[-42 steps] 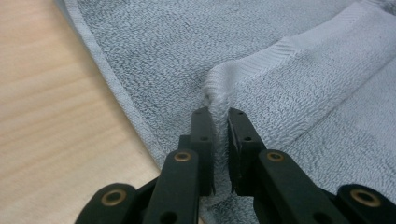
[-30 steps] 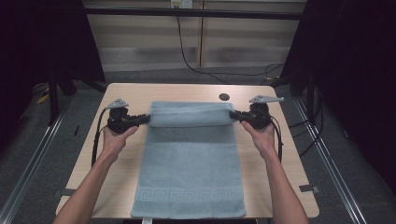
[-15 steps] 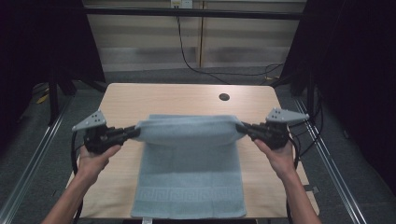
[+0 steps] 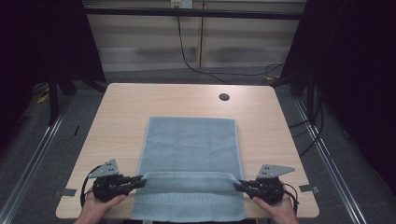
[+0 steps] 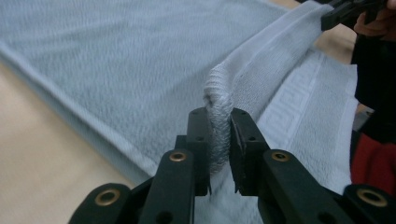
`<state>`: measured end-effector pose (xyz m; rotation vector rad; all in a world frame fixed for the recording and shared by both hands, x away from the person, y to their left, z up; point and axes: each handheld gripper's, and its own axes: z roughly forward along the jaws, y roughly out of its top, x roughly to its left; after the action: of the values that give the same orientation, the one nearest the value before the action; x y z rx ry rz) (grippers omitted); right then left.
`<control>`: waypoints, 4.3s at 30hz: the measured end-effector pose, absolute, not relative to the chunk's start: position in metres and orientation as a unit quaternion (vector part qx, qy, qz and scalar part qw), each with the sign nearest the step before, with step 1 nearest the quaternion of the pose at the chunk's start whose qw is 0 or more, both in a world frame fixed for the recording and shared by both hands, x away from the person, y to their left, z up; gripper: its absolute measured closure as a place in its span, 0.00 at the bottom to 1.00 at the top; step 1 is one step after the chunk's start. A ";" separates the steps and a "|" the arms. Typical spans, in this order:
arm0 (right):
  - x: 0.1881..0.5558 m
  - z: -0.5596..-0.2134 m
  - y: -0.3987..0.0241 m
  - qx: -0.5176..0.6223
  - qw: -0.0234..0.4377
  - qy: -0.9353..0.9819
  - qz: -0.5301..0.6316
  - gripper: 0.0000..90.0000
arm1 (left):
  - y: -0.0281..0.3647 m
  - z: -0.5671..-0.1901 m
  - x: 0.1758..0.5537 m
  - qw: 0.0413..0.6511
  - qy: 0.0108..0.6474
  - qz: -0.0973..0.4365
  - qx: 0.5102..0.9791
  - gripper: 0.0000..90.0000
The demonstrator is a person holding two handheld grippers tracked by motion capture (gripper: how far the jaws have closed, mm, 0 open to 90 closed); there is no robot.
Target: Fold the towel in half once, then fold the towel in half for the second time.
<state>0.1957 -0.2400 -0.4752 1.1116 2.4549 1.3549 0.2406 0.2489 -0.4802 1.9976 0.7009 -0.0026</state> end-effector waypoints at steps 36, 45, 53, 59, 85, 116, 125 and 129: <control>0.299 -0.499 -0.209 0.392 0.082 0.832 0.383 0.62 | 0.214 -0.506 0.336 0.431 0.332 0.045 0.838 0.63; 0.261 -0.498 -0.210 0.373 0.072 0.844 0.380 0.63 | 0.223 -0.504 0.293 0.429 0.310 0.021 0.848 0.65; 0.229 -0.495 -0.206 0.366 0.048 0.849 0.377 0.61 | 0.230 -0.499 0.267 0.423 0.298 -0.008 0.856 0.62; 0.239 -0.481 -0.210 0.366 0.064 0.837 0.401 0.56 | 0.232 -0.490 0.282 0.437 0.310 0.011 0.844 0.54; 0.379 -0.501 -0.241 0.438 0.086 0.813 0.374 0.58 | 0.227 -0.501 0.401 0.413 0.391 0.062 0.820 0.43; 0.389 -0.396 -0.258 0.419 0.138 0.746 0.498 0.97 | 0.227 -0.395 0.425 0.542 0.329 0.090 0.768 0.92; 0.379 -0.372 -0.254 0.388 0.156 0.744 0.521 0.97 | 0.230 -0.390 0.407 0.550 0.326 0.117 0.760 0.92; 0.357 -0.380 -0.257 0.369 0.152 0.749 0.529 0.97 | 0.236 -0.398 0.388 0.555 0.320 0.099 0.761 0.92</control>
<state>0.3567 -0.2570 -0.3801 1.0604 2.1492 1.5183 0.3880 0.2362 -0.3984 1.7983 0.7546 0.2348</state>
